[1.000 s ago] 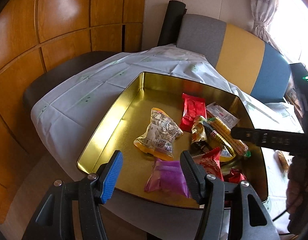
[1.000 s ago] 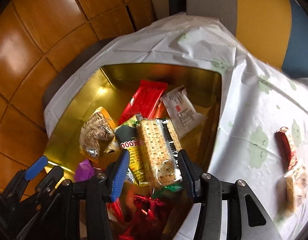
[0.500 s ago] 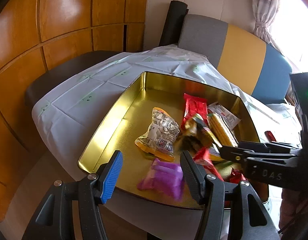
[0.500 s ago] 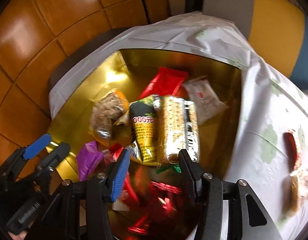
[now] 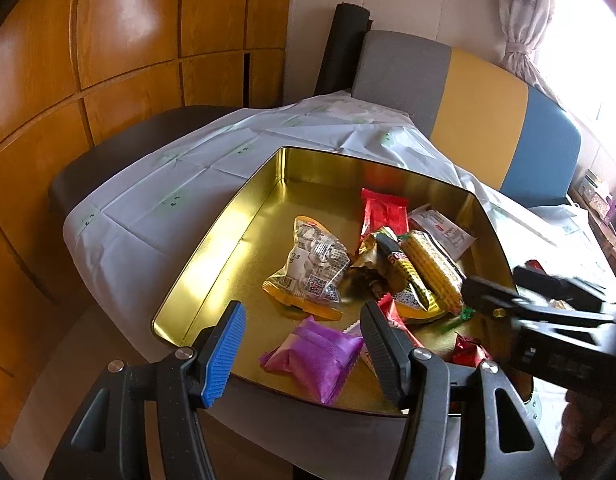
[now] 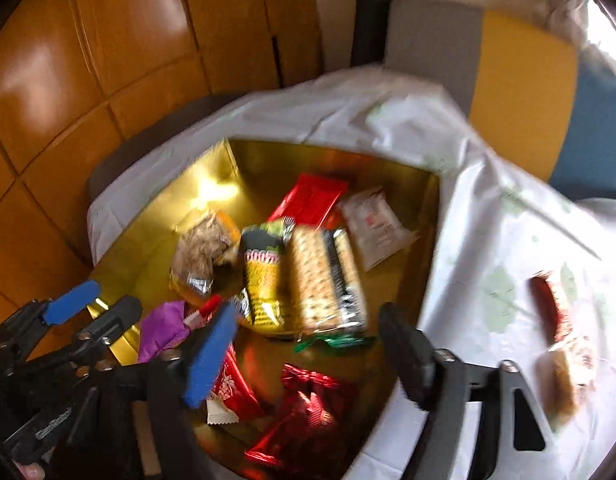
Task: Organize snacks
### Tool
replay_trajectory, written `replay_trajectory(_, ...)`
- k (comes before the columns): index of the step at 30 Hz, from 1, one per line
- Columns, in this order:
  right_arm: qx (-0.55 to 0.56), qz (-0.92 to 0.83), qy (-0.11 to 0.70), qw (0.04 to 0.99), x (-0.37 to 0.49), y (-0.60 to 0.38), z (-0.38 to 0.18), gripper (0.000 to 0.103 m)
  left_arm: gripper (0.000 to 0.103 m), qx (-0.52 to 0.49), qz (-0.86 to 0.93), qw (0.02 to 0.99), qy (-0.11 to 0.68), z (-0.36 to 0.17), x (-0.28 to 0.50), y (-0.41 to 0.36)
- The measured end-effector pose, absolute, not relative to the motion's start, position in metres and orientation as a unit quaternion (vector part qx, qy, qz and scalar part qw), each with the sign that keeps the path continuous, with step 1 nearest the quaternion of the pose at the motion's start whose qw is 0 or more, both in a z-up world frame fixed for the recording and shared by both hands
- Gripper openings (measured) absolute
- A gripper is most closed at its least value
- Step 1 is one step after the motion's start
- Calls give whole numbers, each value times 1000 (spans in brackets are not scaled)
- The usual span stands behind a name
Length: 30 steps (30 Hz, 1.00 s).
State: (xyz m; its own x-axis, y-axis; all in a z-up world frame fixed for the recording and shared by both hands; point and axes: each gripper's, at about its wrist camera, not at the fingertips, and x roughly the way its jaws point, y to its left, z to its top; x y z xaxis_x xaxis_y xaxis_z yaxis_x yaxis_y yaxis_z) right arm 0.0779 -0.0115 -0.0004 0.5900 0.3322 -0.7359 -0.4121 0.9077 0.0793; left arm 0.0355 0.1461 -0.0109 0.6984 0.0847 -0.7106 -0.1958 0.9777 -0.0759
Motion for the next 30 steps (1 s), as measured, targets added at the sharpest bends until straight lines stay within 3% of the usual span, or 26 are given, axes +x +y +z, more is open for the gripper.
replay_trajectory(5,-74,179,334,923,53,-29,20,103,60,-68,70,921,378,-9,33,142)
replay_trajectory(10,-93,113,202,968,18,-61,44,103,60,-64,61,925,371,-5,32,137)
replay_trajectory(21,-55,84,343,934,55,-144,35,103,60,-41,46,930,362,-1,26,118)
replay_trajectory(30,-150,23,401,904,87,-223,19,103,60,-20,31,932,361,5,24,101)
